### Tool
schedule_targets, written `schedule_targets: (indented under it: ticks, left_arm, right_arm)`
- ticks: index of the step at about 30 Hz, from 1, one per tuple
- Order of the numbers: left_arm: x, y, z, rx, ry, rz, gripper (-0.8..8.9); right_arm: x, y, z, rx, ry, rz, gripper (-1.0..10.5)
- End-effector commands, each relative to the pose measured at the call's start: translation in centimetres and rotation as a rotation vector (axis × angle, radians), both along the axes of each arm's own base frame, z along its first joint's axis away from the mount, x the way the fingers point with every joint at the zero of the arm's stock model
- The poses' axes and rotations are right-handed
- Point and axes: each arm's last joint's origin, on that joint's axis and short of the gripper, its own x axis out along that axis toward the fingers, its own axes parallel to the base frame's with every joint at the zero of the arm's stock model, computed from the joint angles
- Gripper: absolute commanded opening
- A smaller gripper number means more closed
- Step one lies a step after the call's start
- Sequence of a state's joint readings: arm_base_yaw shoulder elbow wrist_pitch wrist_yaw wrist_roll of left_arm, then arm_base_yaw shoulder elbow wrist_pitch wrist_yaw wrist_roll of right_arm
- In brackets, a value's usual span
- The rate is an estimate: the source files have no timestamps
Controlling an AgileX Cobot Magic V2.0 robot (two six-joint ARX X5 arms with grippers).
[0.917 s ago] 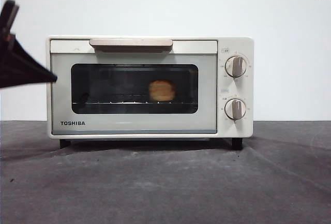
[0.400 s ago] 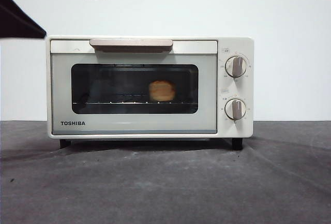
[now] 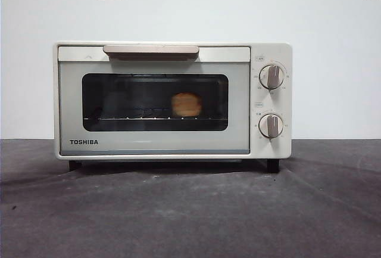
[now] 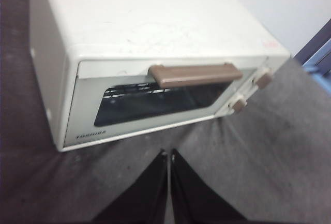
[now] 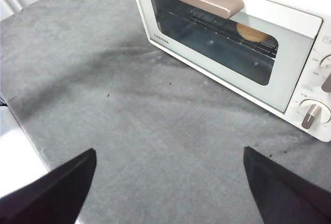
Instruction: The left arm flap open the oven, the right arm pick bread and place it into oven, the left arm flap close the oven
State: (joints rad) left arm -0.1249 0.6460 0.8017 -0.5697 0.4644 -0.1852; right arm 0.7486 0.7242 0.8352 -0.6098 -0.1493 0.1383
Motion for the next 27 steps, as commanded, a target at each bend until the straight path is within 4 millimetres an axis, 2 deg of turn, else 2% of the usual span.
schedule_targets:
  ticks: [1, 7, 14, 16, 18, 19, 20, 27]
  left_arm:
    - [-1.0, 0.0, 1.0, 0.071, -0.040, -0.021, 0.16]
    - [-2.6, 0.2, 1.2, 0.103, -0.033, -0.038, 0.16]
    - [-2.9, 0.3, 1.2, 0.103, -0.032, -0.038, 0.16]
    - [-2.9, 0.3, 1.2, 0.103, -0.032, -0.038, 0.16]
    - [-2.9, 0.3, 1.2, 0.103, -0.033, -0.038, 0.16]
    - [-2.9, 0.3, 1.2, 0.103, -0.033, -0.038, 0.16]
    - [-2.9, 0.3, 1.2, 0.103, -0.033, -0.038, 0.16]
    - [-2.9, 0.3, 1.3, 0.102, -0.037, -0.038, 0.16]
  right_arm:
    - [0.1, 0.2, 0.4, 0.011, -0.013, -0.010, 4.5]
    - [0.2, 0.2, 0.4, 0.017, -0.023, -0.015, 4.5]
    - [0.2, 0.2, 0.5, 0.021, -0.028, -0.016, 4.5]
    - [0.2, 0.2, 0.5, 0.016, -0.032, -0.027, 3.5]
    - [0.3, 0.1, 0.5, 0.007, -0.040, -0.050, 1.8]
    - [0.3, 0.1, 0.5, -0.001, -0.048, -0.072, 0.5]
    - [0.4, 0.1, 0.5, -0.006, -0.053, -0.086, 0.1]
    - [0.5, -0.1, 0.5, -0.019, -0.065, -0.135, 0.1]
